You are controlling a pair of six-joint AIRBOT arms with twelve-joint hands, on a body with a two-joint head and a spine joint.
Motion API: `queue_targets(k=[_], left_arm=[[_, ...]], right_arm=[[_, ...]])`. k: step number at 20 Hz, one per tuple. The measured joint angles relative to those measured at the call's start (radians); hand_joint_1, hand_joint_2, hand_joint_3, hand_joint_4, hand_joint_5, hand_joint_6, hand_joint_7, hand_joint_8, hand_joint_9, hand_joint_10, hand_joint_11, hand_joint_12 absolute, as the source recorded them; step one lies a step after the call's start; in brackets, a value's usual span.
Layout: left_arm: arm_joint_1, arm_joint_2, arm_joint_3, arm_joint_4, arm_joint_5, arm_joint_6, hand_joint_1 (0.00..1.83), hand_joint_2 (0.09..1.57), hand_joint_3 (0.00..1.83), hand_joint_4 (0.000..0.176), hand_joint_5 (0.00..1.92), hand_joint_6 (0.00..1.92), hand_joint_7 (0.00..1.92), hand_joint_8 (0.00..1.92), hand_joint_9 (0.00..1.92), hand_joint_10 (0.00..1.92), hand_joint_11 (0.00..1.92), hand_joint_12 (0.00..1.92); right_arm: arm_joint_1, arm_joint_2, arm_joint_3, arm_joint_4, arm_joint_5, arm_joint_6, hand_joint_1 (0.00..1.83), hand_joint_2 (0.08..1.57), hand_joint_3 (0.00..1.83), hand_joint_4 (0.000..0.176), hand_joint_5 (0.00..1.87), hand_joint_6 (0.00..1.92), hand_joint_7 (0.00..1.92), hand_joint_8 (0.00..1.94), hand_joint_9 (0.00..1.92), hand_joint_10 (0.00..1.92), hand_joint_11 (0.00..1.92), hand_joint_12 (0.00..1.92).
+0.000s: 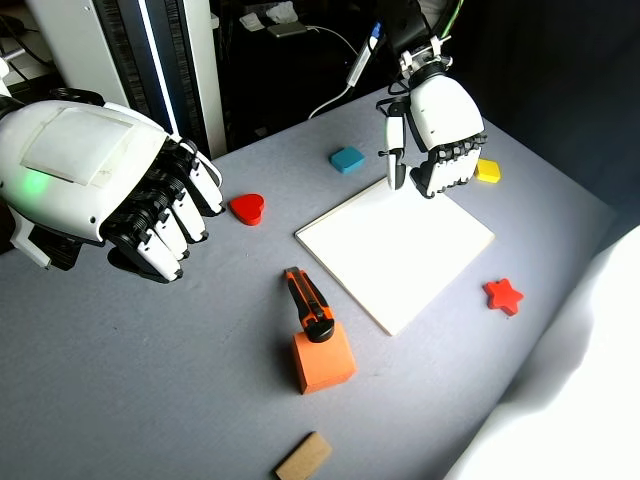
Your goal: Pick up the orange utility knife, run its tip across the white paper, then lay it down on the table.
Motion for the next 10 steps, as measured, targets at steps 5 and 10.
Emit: queue_targets(k=[5, 10], left_arm=[[0.027, -0.001, -0.021, -0.027, -0.050, 0.003, 0.00, 1.30, 0.01, 0.000, 0.02, 0.01, 0.05, 0.00, 0.04, 0.01, 0.00, 0.29], [0.039, -0.001, -0.041, -0.071, -0.117, 0.023, 0.00, 1.29, 0.00, 0.000, 0.00, 0.00, 0.04, 0.00, 0.02, 0.00, 0.00, 0.23]], right_arm=[[-0.009, -0.005, 0.000, -0.001, 0.006, -0.017, 0.16, 1.23, 0.10, 0.000, 0.00, 0.00, 0.00, 0.00, 0.00, 0.00, 0.00, 0.00], [-0.012, -0.005, 0.005, -0.111, 0.045, -0.026, 0.46, 1.14, 0.05, 0.000, 0.00, 0.00, 0.00, 0.00, 0.00, 0.00, 0.00, 0.00]])
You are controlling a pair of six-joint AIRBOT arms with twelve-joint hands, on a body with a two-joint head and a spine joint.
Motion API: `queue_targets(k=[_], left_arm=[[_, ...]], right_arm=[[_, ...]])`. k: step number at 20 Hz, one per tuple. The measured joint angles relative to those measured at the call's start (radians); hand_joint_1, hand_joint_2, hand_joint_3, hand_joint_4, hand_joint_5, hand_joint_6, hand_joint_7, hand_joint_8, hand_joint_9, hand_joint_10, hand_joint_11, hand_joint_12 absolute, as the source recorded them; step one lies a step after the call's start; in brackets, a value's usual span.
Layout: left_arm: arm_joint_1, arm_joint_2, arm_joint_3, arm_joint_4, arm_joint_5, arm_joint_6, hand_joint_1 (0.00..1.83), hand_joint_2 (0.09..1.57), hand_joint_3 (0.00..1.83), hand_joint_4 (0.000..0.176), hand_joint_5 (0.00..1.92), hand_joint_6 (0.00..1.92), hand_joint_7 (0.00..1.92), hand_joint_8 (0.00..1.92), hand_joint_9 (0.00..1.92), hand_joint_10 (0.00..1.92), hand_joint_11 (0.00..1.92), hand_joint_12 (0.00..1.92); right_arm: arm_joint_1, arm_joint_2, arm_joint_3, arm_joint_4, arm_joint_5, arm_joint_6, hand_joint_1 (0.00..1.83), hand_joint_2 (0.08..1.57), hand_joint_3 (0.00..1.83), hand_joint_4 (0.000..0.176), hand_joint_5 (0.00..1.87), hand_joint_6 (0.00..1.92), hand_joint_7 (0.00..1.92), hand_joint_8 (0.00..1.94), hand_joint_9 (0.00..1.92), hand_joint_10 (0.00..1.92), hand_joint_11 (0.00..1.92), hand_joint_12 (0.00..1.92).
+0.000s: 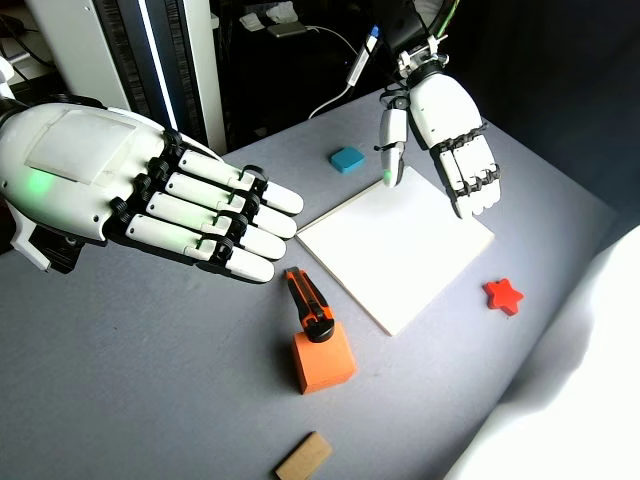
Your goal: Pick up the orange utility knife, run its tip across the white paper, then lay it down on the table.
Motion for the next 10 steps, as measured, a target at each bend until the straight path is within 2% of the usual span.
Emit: queue_targets(k=[1, 3, 5, 7, 9, 10], left_arm=[[0.000, 0.000, -0.007, -0.021, -0.026, 0.012, 0.00, 1.29, 0.00, 0.000, 0.01, 0.00, 0.05, 0.00, 0.03, 0.01, 0.00, 0.26], [0.000, 0.000, -0.011, -0.065, -0.055, 0.041, 0.00, 1.29, 0.00, 0.000, 0.00, 0.00, 0.03, 0.00, 0.01, 0.00, 0.00, 0.16], [0.000, 0.000, -0.011, -0.085, -0.084, 0.055, 0.00, 1.29, 0.00, 0.000, 0.00, 0.00, 0.02, 0.00, 0.00, 0.00, 0.00, 0.11], [0.004, 0.000, -0.011, -0.077, -0.087, 0.060, 0.00, 1.29, 0.00, 0.000, 0.00, 0.00, 0.01, 0.00, 0.00, 0.00, 0.00, 0.12], [0.009, 0.000, -0.011, -0.076, -0.085, 0.067, 0.00, 1.29, 0.00, 0.000, 0.00, 0.00, 0.01, 0.00, 0.00, 0.00, 0.00, 0.12], [0.009, 0.000, -0.011, -0.081, -0.082, 0.078, 0.01, 1.29, 0.00, 0.000, 0.00, 0.00, 0.01, 0.00, 0.00, 0.00, 0.00, 0.09]], right_arm=[[0.000, -0.002, 0.002, -0.038, 0.009, 0.021, 0.62, 1.11, 0.03, 0.000, 0.00, 0.00, 0.00, 0.00, 0.00, 0.00, 0.00, 0.00], [0.005, -0.019, 0.021, -0.098, -0.003, 0.036, 0.98, 1.07, 0.01, 0.000, 0.00, 0.00, 0.00, 0.00, 0.00, 0.00, 0.00, 0.00], [0.035, -0.050, 0.068, -0.211, -0.042, 0.055, 1.12, 1.03, 0.00, 0.000, 0.00, 0.00, 0.00, 0.00, 0.00, 0.00, 0.00, 0.00], [0.083, -0.086, 0.113, -0.317, -0.074, 0.124, 1.20, 1.07, 0.02, 0.000, 0.00, 0.00, 0.00, 0.00, 0.00, 0.00, 0.00, 0.00], [0.138, -0.119, 0.150, -0.440, -0.123, 0.222, 1.17, 1.10, 0.03, 0.000, 0.00, 0.00, 0.00, 0.00, 0.00, 0.00, 0.00, 0.00], [0.181, -0.144, 0.174, -0.546, -0.176, 0.300, 1.17, 1.09, 0.03, 0.000, 0.00, 0.00, 0.00, 0.00, 0.00, 0.00, 0.00, 0.00]])
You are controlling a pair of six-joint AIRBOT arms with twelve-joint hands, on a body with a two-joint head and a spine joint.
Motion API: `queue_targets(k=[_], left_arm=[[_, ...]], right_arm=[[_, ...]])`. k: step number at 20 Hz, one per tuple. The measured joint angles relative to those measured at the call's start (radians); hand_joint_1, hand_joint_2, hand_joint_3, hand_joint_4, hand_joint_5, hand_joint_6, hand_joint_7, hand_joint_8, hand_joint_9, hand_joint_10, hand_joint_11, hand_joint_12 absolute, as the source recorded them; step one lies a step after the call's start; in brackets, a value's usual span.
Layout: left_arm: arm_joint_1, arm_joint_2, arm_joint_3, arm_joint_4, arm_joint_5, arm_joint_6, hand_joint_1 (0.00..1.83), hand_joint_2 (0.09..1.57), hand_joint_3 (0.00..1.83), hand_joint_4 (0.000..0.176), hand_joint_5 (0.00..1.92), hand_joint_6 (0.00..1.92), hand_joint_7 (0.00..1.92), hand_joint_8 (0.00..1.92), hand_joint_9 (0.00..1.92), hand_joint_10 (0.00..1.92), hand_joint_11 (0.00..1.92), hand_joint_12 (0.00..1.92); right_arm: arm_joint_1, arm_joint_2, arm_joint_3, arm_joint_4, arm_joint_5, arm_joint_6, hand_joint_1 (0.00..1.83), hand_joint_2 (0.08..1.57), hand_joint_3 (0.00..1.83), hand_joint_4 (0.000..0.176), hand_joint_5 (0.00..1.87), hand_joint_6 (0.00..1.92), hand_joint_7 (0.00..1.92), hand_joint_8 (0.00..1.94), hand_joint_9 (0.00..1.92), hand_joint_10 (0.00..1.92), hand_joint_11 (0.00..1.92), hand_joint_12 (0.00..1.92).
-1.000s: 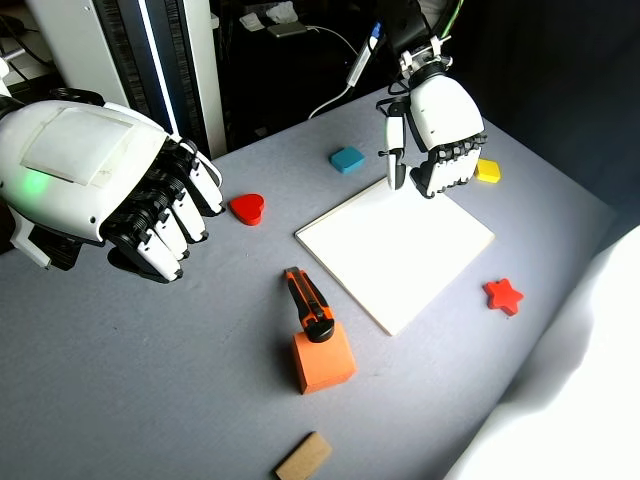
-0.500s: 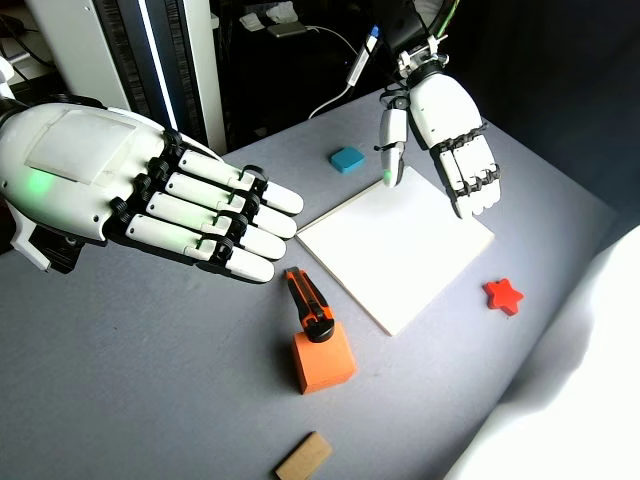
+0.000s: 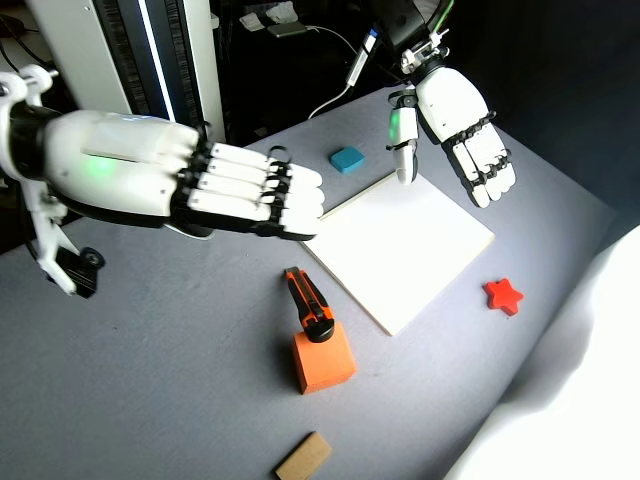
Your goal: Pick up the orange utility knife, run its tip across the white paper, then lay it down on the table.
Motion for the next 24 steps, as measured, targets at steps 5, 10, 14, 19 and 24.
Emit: queue_targets(k=[5, 10, 14, 19, 24], left_arm=[[0.007, -0.006, -0.014, -0.002, 0.039, 0.004, 0.00, 1.28, 0.00, 0.000, 0.02, 0.00, 0.03, 0.00, 0.01, 0.00, 0.00, 0.16], [0.006, -0.013, -0.024, -0.011, 0.043, 0.007, 0.00, 1.28, 0.00, 0.000, 0.00, 0.00, 0.01, 0.00, 0.00, 0.00, 0.00, 0.11], [0.011, -0.019, -0.036, -0.016, 0.044, 0.006, 0.00, 1.29, 0.00, 0.000, 0.00, 0.00, 0.00, 0.00, 0.00, 0.00, 0.00, 0.12], [0.005, -0.024, -0.038, -0.013, 0.035, 0.007, 0.00, 1.28, 0.00, 0.000, 0.00, 0.00, 0.00, 0.00, 0.00, 0.00, 0.00, 0.12], [0.005, -0.025, -0.042, -0.016, 0.036, 0.007, 0.00, 1.28, 0.00, 0.000, 0.00, 0.00, 0.00, 0.00, 0.00, 0.00, 0.00, 0.12]], right_arm=[[0.142, -0.095, 0.090, -0.496, -0.156, 0.468, 1.15, 1.06, 0.02, 0.000, 0.00, 0.00, 0.00, 0.00, 0.00, 0.00, 0.00, 0.00], [0.194, -0.167, 0.168, -0.896, -0.127, 0.801, 1.15, 1.08, 0.03, 0.000, 0.00, 0.00, 0.00, 0.00, 0.00, 0.00, 0.00, 0.00], [0.200, -0.217, 0.193, -1.102, -0.065, 0.927, 1.13, 1.08, 0.03, 0.000, 0.00, 0.00, 0.00, 0.00, 0.00, 0.00, 0.00, 0.00], [0.193, -0.319, 0.273, -1.184, -0.111, 0.932, 1.14, 1.07, 0.03, 0.000, 0.00, 0.00, 0.00, 0.00, 0.00, 0.00, 0.00, 0.00], [0.168, -0.380, 0.320, -1.322, -0.137, 1.055, 1.14, 1.07, 0.03, 0.000, 0.00, 0.00, 0.00, 0.00, 0.00, 0.00, 0.00, 0.00]])
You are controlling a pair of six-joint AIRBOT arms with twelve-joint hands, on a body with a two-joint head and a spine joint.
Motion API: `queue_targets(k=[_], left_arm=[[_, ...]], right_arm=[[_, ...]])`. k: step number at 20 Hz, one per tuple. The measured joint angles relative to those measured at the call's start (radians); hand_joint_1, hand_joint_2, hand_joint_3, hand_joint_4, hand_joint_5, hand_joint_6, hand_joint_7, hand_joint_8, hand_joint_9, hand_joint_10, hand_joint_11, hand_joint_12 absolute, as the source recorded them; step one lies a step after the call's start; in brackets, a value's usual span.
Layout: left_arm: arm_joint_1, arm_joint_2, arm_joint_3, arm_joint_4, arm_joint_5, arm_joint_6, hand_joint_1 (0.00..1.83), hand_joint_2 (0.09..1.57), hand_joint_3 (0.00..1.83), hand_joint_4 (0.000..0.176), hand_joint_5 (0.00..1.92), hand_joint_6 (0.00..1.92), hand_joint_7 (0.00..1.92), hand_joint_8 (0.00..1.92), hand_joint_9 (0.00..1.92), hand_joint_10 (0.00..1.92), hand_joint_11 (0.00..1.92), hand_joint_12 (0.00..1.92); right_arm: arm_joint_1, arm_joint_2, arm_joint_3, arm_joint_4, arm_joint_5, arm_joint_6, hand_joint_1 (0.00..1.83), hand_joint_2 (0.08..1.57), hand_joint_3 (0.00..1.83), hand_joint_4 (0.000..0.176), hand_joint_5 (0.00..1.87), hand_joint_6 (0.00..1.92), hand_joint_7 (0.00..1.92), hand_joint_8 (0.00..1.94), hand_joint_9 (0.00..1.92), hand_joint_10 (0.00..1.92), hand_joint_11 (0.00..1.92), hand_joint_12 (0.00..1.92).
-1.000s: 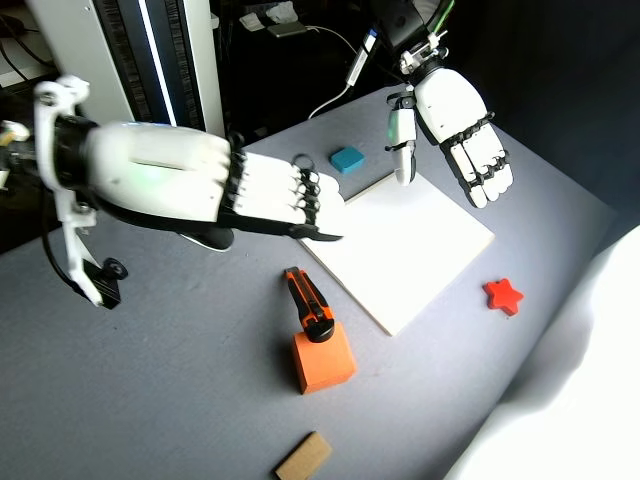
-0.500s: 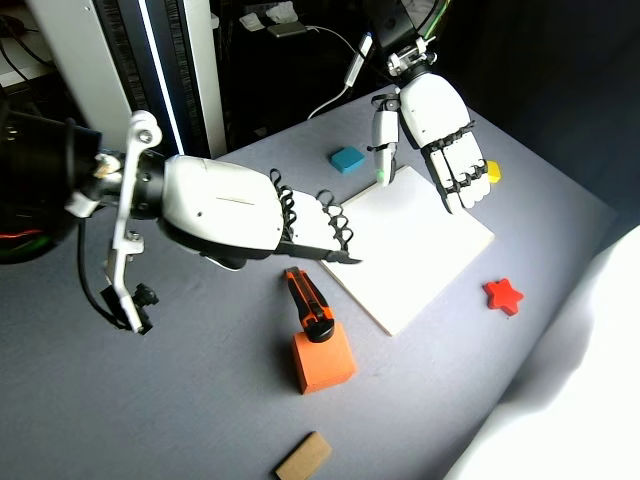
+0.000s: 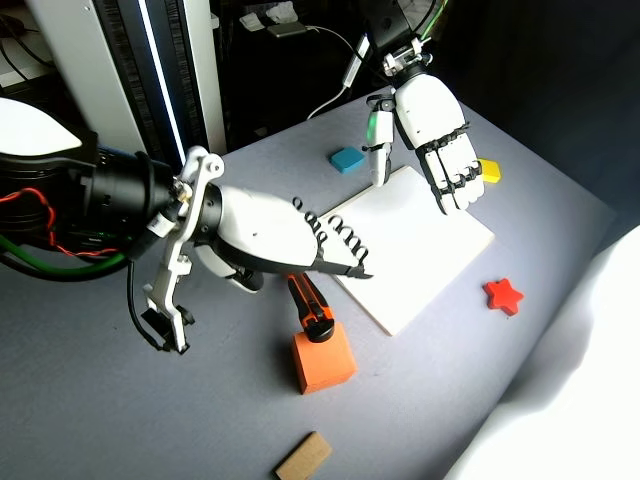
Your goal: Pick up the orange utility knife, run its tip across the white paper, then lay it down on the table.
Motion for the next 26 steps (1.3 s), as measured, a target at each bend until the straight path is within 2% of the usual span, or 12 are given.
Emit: queue_targets(k=[2, 4, 8, 11, 14, 17, 24, 26], left_arm=[[0.000, 0.000, 0.000, 0.000, -0.002, 0.000, 0.00, 1.28, 0.00, 0.000, 0.00, 0.00, 0.00, 0.00, 0.00, 0.00, 0.00, 0.16], [-0.002, 0.000, 0.000, 0.000, -0.001, 0.000, 0.00, 1.28, 0.00, 0.000, 0.00, 0.00, 0.00, 0.00, 0.00, 0.00, 0.00, 0.13], [-0.002, -0.008, 0.000, 0.000, -0.006, 0.000, 0.00, 1.29, 0.00, 0.000, 0.01, 0.00, 0.00, 0.00, 0.00, 0.00, 0.00, 0.20], [-0.002, -0.011, 0.001, 0.000, -0.002, 0.000, 0.00, 1.28, 0.00, 0.000, 0.00, 0.00, 0.00, 0.00, 0.00, 0.00, 0.00, 0.18], [-0.002, -0.013, 0.002, 0.000, -0.004, 0.000, 0.00, 1.28, 0.00, 0.000, 0.00, 0.00, 0.00, 0.00, 0.00, 0.00, 0.00, 0.17], [-0.002, -0.023, 0.008, -0.001, -0.005, 0.000, 0.00, 1.29, 0.00, 0.000, 0.02, 0.01, 0.01, 0.00, 0.00, 0.00, 0.00, 0.29], [-0.002, -0.024, 0.008, 0.000, -0.009, 0.000, 0.00, 1.28, 0.00, 0.000, 0.01, 0.00, 0.00, 0.00, 0.00, 0.00, 0.00, 0.13], [-0.002, -0.024, 0.008, -0.001, -0.011, 0.000, 0.00, 1.28, 0.00, 0.000, 0.03, 0.01, 0.00, 0.00, 0.00, 0.00, 0.00, 0.16]], right_arm=[[-0.004, -0.024, 0.011, -0.014, -0.005, 0.031, 1.17, 1.05, 0.03, 0.000, 0.00, 0.00, 0.00, 0.00, 0.00, 0.00, 0.00, 0.00], [-0.009, -0.058, 0.035, -0.080, -0.010, 0.090, 1.17, 1.05, 0.02, 0.000, 0.00, 0.00, 0.00, 0.00, 0.00, 0.00, 0.00, 0.00], [-0.018, -0.107, 0.081, -0.101, -0.035, 0.105, 1.15, 1.06, 0.03, 0.000, 0.00, 0.00, 0.00, 0.00, 0.00, 0.00, 0.00, 0.00], [-0.025, -0.132, 0.098, -0.214, -0.037, 0.232, 1.14, 1.06, 0.03, 0.000, 0.00, 0.00, 0.00, 0.00, 0.00, 0.00, 0.00, 0.00], [-0.052, -0.166, 0.136, -0.222, -0.036, 0.243, 1.16, 1.06, 0.04, 0.000, 0.00, 0.00, 0.00, 0.00, 0.00, 0.00, 0.00, 0.00], [-0.056, -0.183, 0.158, -0.224, -0.042, 0.243, 1.17, 1.07, 0.04, 0.000, 0.00, 0.00, 0.00, 0.00, 0.00, 0.00, 0.00, 0.00], [-0.062, -0.216, 0.195, -0.221, -0.066, 0.265, 1.20, 1.07, 0.05, 0.000, 0.00, 0.00, 0.00, 0.00, 0.00, 0.00, 0.00, 0.00], [-0.062, -0.216, 0.204, -0.222, -0.074, 0.277, 1.22, 1.08, 0.05, 0.000, 0.00, 0.00, 0.00, 0.00, 0.00, 0.00, 0.00, 0.00]])
